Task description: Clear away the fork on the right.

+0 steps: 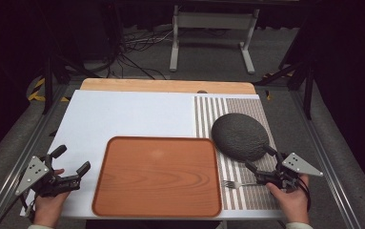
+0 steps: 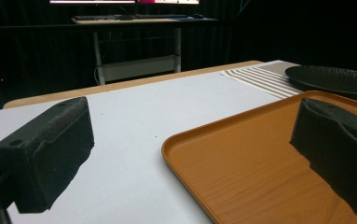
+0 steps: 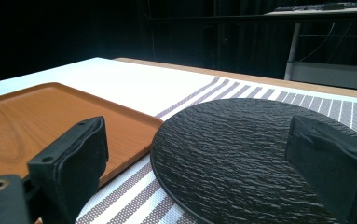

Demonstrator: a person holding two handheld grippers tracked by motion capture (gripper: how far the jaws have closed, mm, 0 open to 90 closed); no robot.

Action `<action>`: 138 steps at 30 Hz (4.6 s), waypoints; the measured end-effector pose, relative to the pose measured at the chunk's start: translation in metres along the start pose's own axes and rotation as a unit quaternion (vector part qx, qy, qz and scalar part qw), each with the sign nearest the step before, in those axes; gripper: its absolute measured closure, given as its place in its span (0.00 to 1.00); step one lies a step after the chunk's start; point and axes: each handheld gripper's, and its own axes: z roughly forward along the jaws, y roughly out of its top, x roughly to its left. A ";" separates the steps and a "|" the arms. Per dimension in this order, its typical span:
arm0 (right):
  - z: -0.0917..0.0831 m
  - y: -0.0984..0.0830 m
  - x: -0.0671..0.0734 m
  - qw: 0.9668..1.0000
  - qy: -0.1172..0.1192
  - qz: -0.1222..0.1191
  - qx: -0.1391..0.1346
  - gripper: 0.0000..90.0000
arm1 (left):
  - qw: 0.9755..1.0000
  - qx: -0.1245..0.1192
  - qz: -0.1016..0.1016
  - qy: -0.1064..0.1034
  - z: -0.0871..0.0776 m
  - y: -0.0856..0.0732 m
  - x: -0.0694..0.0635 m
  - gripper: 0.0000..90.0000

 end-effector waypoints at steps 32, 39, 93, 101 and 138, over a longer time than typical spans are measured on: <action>0.028 0.061 0.002 0.989 0.055 -0.094 0.099 0.08 | 1.000 0.003 -0.003 -0.004 0.001 0.000 0.001 0.00; 0.033 0.071 0.005 0.977 0.072 -0.128 0.157 0.08 | 1.000 0.004 -0.003 -0.004 0.001 0.000 0.001 0.00; 0.056 0.063 0.022 0.829 0.186 -0.248 0.465 0.15 | 1.000 0.004 0.000 -0.006 0.002 0.001 0.001 0.00; 0.056 0.056 0.023 0.815 0.188 -0.244 0.491 0.16 | 1.000 0.003 0.000 -0.007 0.003 0.002 0.001 0.00; 0.063 0.039 0.029 0.672 0.258 -0.354 0.597 0.92 | 1.000 0.002 -0.003 -0.008 0.003 0.002 0.001 0.00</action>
